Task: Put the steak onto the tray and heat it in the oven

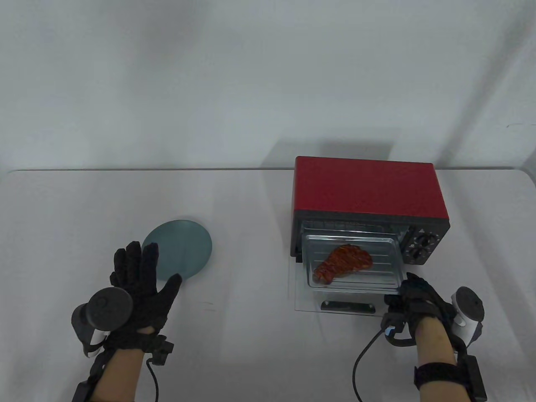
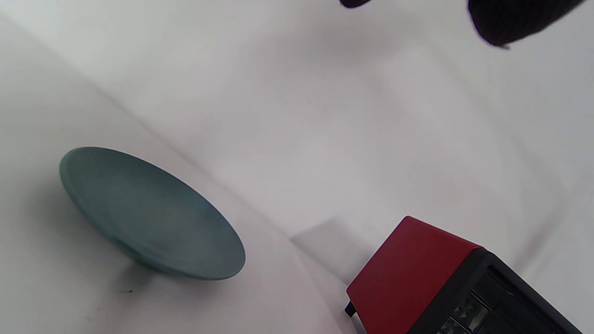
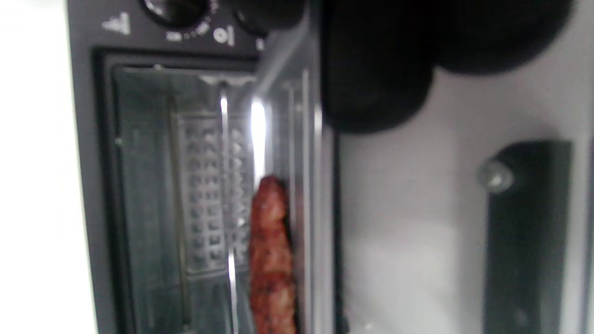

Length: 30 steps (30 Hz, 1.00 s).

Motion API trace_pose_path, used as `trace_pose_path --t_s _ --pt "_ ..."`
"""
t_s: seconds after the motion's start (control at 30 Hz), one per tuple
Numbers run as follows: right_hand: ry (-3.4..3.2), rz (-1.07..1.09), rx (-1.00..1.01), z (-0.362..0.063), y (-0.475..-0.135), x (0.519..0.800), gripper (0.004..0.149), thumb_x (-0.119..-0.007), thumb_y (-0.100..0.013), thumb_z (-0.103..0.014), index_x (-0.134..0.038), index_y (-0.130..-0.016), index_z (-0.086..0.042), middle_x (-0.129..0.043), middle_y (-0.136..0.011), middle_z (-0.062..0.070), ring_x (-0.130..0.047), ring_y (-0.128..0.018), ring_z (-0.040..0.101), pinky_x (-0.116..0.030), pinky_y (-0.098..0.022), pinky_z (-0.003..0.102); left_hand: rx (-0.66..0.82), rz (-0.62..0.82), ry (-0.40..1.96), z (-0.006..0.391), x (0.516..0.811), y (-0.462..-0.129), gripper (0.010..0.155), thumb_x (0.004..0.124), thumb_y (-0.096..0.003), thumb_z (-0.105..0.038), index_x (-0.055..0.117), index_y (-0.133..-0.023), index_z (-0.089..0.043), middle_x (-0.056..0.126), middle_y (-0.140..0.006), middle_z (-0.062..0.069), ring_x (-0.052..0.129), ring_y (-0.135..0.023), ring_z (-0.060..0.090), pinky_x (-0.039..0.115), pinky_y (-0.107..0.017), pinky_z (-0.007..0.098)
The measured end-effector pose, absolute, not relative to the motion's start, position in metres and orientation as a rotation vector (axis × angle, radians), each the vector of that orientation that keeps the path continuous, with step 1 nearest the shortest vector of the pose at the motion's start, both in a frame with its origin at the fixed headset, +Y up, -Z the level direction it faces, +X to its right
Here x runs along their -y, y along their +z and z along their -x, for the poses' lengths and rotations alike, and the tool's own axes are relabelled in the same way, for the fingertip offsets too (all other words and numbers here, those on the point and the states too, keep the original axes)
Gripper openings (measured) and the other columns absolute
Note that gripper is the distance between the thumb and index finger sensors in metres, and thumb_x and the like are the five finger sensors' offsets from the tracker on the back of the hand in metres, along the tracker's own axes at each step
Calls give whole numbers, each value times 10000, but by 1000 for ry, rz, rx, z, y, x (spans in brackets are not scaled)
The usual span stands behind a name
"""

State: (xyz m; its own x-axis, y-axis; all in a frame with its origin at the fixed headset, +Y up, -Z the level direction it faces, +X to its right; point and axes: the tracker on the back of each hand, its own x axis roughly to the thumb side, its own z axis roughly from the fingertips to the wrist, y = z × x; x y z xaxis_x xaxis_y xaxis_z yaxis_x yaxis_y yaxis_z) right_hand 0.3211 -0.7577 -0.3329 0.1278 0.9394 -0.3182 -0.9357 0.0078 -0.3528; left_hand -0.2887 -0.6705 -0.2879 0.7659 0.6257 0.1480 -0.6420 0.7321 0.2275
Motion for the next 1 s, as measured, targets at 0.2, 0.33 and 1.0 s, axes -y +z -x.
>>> trace_pose_path --t_s 0.2,0.33,1.0 --pt "1461 560 24 -319 -342 759 473 -667 -514 -132 -546 -956 -13 -875 -786 276 -1030 -346 246 -836 -243 498 68 -266 694 287 671 -288 843 607 -494 -787 313 -1147 -343 182 -1225 68 80 -1132 389 242 -711 723" --pt "1444 574 28 -316 -350 761 475 -665 -518 -136 -535 -962 -26 -867 -798 272 -1034 -359 247 -838 -252 499 70 -257 690 286 672 -289 842 606 -494 -787 313 -1147 -343 181 -1225 68 79 -1132 389 241 -711 722" --pt "1686 498 186 -328 -340 728 597 -704 -541 -273 -505 -1032 -1 -605 -993 337 -807 -746 504 -701 -459 630 81 -237 668 280 677 -292 832 612 -496 -776 315 -1145 -346 182 -1223 67 81 -1131 387 245 -712 721"
